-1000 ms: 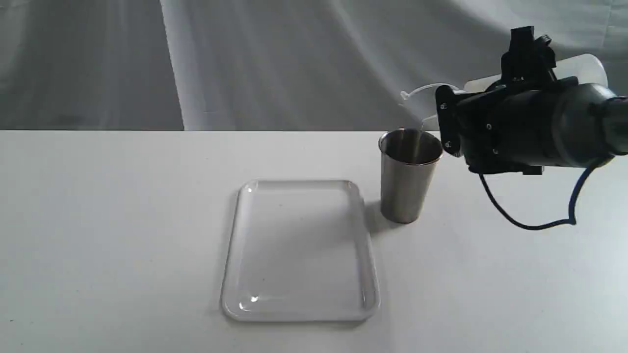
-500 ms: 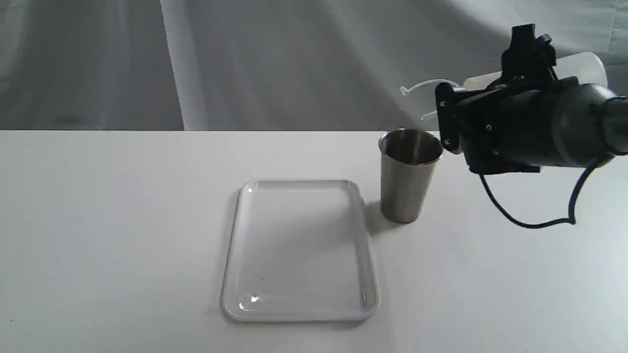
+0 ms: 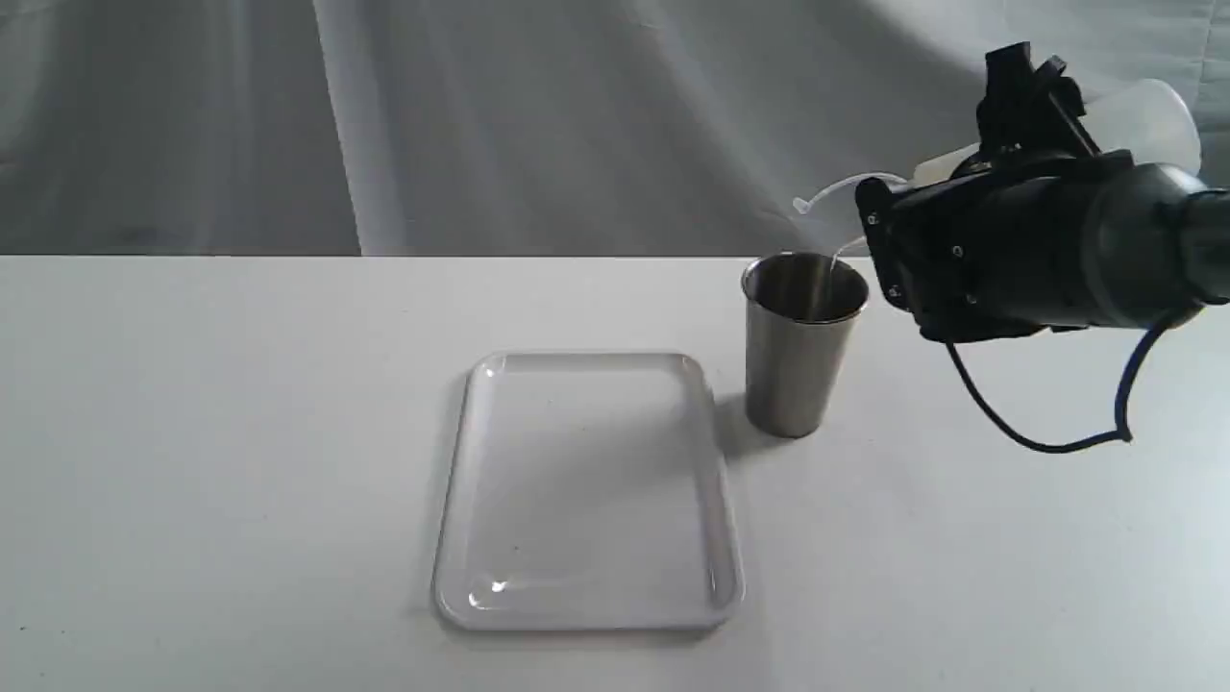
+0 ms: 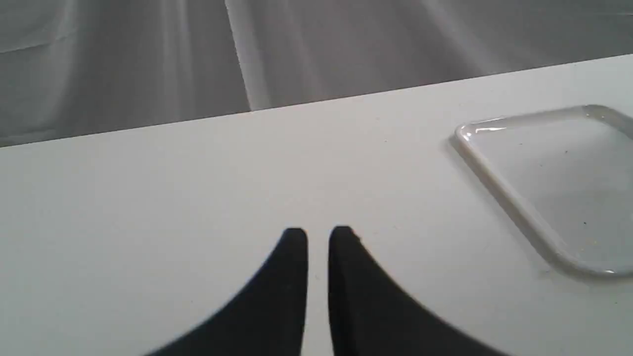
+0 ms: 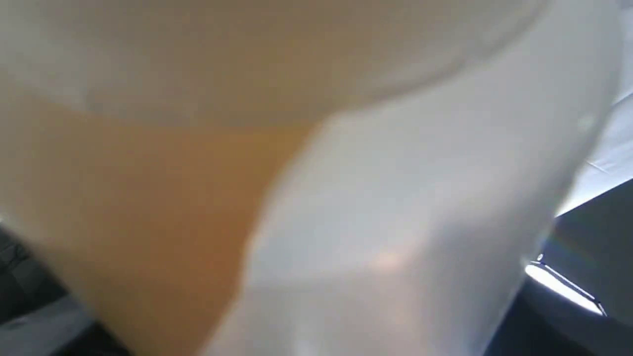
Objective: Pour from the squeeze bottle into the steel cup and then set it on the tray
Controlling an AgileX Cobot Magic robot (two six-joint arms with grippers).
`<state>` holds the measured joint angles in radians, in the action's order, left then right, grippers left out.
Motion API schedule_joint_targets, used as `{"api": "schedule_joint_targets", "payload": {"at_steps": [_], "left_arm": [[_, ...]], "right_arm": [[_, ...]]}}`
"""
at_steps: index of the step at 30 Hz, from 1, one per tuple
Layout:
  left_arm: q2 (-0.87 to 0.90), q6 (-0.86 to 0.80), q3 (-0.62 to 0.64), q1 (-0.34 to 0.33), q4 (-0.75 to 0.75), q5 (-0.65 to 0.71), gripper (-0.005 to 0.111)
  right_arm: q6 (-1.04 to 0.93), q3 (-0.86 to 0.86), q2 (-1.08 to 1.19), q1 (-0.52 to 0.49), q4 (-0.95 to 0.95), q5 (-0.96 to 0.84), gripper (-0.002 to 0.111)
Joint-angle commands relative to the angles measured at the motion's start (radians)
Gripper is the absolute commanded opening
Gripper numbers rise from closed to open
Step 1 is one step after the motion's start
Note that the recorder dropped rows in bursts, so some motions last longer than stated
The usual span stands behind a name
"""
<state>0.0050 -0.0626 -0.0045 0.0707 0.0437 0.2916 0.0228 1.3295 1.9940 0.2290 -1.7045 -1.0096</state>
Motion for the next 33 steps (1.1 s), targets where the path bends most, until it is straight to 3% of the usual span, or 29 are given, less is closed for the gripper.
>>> {"api": "schedule_joint_targets", "payload": {"at_steps": [1,33], "left_arm": [[-0.005,0.002,0.004,0.003,0.001,-0.007,0.008],[-0.005,0.002,0.004,0.003,0.001,-0.007,0.008]], "right_arm": [[-0.03,0.009,-0.012,0.003,-0.04,-0.029,0.044],[-0.134,0.009,-0.012,0.003,-0.04,-0.029,0.044]]}}
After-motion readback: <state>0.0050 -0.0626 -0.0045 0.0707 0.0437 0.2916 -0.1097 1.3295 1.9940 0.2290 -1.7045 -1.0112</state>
